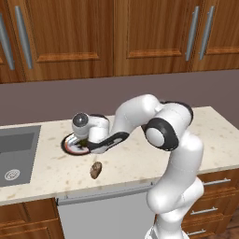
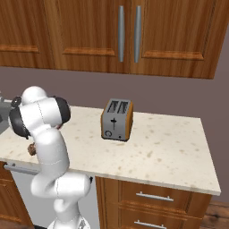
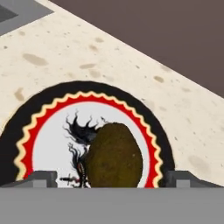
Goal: Pick the avocado and bread from the counter and place them on the plate. Then pick the jam from the cabinet and place it next to the plate. Lastly close the cabinet door.
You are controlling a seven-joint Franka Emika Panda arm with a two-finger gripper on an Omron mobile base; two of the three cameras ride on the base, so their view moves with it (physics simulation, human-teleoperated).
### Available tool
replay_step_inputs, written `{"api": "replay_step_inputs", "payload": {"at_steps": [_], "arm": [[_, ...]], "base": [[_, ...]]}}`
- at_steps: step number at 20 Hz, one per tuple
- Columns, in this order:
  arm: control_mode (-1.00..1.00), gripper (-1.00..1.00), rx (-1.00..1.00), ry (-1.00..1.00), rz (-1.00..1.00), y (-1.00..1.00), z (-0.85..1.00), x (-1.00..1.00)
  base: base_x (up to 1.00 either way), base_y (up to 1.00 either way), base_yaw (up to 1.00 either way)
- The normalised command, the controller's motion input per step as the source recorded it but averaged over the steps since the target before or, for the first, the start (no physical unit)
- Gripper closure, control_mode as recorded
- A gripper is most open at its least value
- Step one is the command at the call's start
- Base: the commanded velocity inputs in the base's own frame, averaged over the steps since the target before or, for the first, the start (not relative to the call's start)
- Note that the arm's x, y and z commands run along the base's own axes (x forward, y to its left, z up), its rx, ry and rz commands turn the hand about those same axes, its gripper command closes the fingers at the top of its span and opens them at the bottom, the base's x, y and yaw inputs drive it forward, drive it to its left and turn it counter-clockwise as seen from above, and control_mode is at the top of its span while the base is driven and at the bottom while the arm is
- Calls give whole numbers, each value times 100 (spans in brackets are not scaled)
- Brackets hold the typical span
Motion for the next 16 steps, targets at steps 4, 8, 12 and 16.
{"api": "replay_step_inputs", "payload": {"at_steps": [4, 8, 12, 16], "arm": [[-100, -100, 2, -5, 0, 0, 0, -62], [-100, -100, 3, -10, -3, 0, 30, -67], [-100, -100, 5, -7, -7, -12, 35, -48], [-100, -100, 10, -2, -10, -24, 37, -29]], "base": [[0, 0, 0], [0, 0, 0], [0, 0, 0], [0, 0, 0]]}}
